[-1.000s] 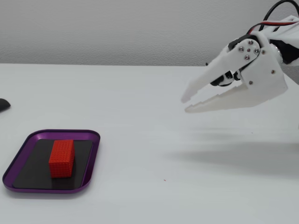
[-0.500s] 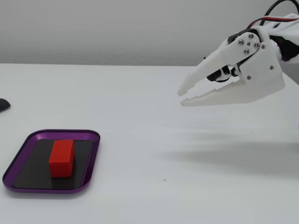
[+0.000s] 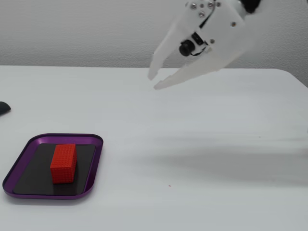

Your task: Remove the cube from the box.

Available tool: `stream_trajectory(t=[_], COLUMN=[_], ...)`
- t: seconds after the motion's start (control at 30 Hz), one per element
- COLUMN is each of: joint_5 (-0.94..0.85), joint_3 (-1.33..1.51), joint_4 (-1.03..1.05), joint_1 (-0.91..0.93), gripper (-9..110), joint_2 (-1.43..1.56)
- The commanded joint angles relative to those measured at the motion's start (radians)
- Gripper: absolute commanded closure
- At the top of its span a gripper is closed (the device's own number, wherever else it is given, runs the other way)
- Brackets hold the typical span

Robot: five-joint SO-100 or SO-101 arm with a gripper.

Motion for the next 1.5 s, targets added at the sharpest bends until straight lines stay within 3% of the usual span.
stream_trajectory(t=[0.0,0.13,0.4,0.57,1.1,1.47], joint_5=[-0.006,-0.008,-0.06,-0.08,-0.083,-0.084], joint_3=[-0.27,-0.511,-0.94,-1.103,-1.141,-1.141], joint_4=[0.014,0.124,0.313,0.36,0.359,0.328], joint_1=[-0.015,-0.067,-0.115,-0.112,-0.104,-0.101], gripper=[101,99,77,72,72,93], joint_2=[-0.212,-0.471,-0.884,-1.066,-1.198,-1.198])
